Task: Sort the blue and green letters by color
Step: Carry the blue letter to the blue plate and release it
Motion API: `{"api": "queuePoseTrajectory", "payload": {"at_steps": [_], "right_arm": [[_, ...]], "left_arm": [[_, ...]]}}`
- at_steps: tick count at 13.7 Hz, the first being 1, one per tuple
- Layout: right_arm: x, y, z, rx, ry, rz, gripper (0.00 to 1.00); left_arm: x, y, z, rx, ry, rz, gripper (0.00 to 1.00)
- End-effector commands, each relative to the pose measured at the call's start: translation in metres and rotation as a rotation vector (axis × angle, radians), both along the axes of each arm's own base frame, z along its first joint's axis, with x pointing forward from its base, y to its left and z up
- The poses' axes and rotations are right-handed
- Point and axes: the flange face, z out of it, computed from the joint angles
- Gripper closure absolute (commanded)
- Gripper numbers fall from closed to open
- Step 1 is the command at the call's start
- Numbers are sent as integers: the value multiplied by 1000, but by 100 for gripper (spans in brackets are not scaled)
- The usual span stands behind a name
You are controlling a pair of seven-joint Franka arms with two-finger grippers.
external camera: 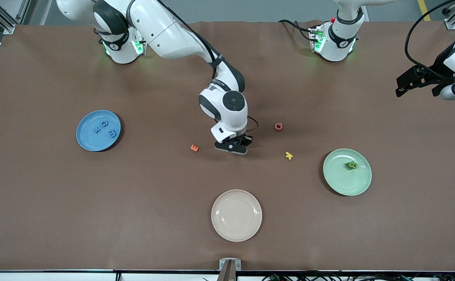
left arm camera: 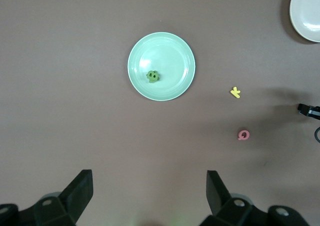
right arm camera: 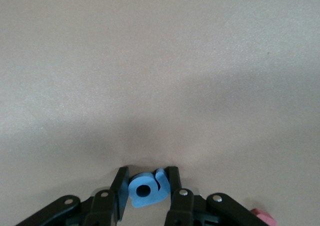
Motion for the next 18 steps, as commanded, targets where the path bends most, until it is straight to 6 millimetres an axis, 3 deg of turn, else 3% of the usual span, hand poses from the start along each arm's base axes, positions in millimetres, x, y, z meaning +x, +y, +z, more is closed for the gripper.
{"api": "queuePoseTrajectory", "payload": {"at_steps": [1, 4, 7, 10, 12, 15, 18], "right_arm": [[20, -20, -3, -31, 29, -19, 100], [44, -58, 36, -91, 99, 87, 100], [65, -126, 76, -163, 217, 181, 100], [67, -221, 120, -150, 244, 302, 100], [49, -287, 142, -139, 267, 369, 100], [17, -385, 151, -96, 242, 470, 100], [-3, -467, 126, -67, 198, 539, 100]], "left_arm": [[-6, 1, 4, -18, -2, -15, 0], [-5, 0, 1, -18, 3, -16, 0], [-5, 0, 2, -18, 0, -16, 0], [-6, -1, 4, -21, -3, -18, 0], [-5, -4, 4, -21, -3, -24, 0], [-4, -6, 2, -18, -8, -26, 0], [-1, -2, 4, -6, -30, -18, 0]]}}
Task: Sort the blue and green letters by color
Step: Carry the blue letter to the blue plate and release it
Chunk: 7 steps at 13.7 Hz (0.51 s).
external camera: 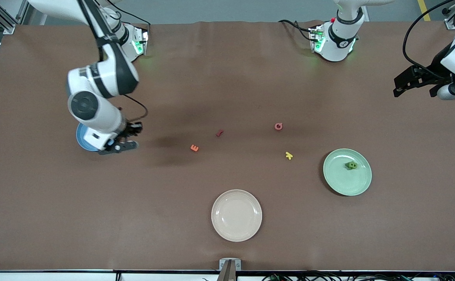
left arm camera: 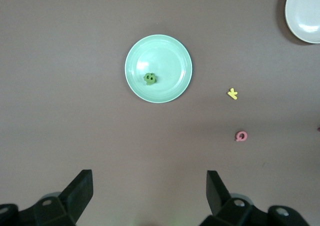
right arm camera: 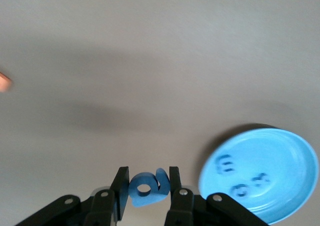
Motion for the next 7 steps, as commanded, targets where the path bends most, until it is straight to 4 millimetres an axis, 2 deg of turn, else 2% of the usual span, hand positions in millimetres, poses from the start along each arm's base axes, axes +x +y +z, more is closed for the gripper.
{"api": "queuePoseTrajectory", "payload": {"at_steps": [1, 3, 6, 7], "right_arm": [[-36, -67, -27, 33, -34, 64, 100], [-49, -108, -52, 49, -59, 98, 99], [-60, -174, -73, 62, -84, 132, 98], [-63, -186, -77, 67, -73, 141, 97]], "left_arm": [[0, 3, 1, -4, -13, -7, 0], [1, 3, -1, -2, -9, -3, 0], [3, 4, 1, -2, -14, 6, 0], [3, 4, 1, -4, -13, 6, 0]]}}
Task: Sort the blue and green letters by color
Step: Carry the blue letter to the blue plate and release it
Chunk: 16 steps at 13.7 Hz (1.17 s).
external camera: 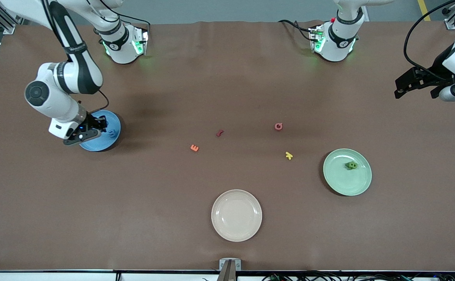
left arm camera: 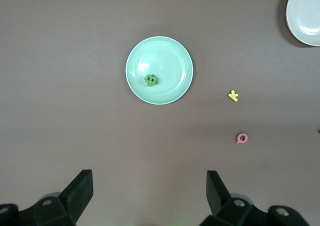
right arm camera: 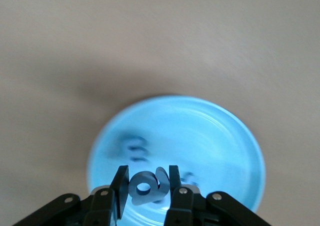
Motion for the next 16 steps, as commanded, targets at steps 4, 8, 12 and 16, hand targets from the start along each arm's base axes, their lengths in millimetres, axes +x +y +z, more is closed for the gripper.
{"api": "queuePoseTrajectory", "payload": {"at_steps": [4, 8, 12, 16], "right_arm": [[-23, -49, -15, 14, 28, 29, 85], [-23, -50, -17, 15, 34, 27, 0], [-15, -38, -4, 11, 25, -25, 0], [37, 10, 69, -21, 67, -230, 0]], "left_arm": [[4, 3, 6, -5, -20, 1, 0], [6, 5, 8, -6, -26, -2, 0], [9, 10, 12, 0, -36, 5, 0], [9, 12, 11, 11, -35, 6, 0]]}}
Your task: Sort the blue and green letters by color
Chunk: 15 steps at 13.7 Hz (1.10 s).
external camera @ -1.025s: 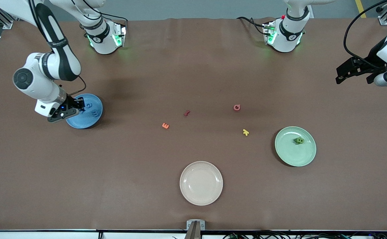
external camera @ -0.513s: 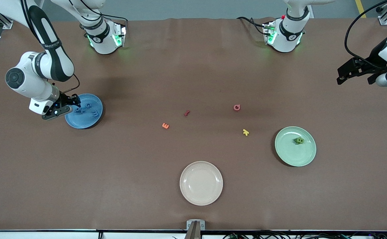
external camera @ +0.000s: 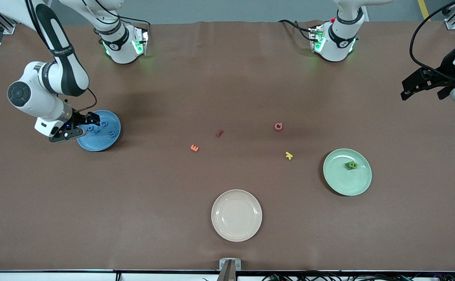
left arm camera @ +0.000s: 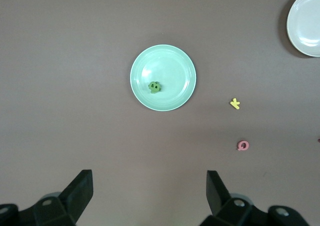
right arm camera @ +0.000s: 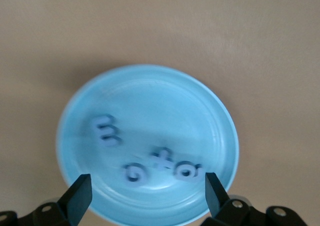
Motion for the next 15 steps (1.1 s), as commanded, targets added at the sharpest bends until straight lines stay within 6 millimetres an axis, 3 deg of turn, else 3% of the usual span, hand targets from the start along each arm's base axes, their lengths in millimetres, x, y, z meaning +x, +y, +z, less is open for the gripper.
{"api": "queuePoseTrajectory", "payload": {"at_steps": [1, 4, 7, 9, 12, 15], "right_arm": [[41, 22, 77, -23, 28, -115, 0], [78, 37, 179, -47, 53, -197, 0], [104, 34, 247, -61, 38, -219, 0], [111, 27, 272, -48, 18, -234, 0], [116, 27, 285, -44, -14, -228, 0], [115, 27, 314, -47, -34, -231, 0]], "left_arm": [[4, 3, 4, 13, -7, -12, 0], [4, 3, 4, 13, -7, -20, 0], [4, 2, 4, 11, -7, -20, 0], [5, 5, 4, 11, -7, -17, 0], [6, 7, 0, 11, 2, -17, 0], [7, 9, 0, 13, 2, -14, 0]]}}
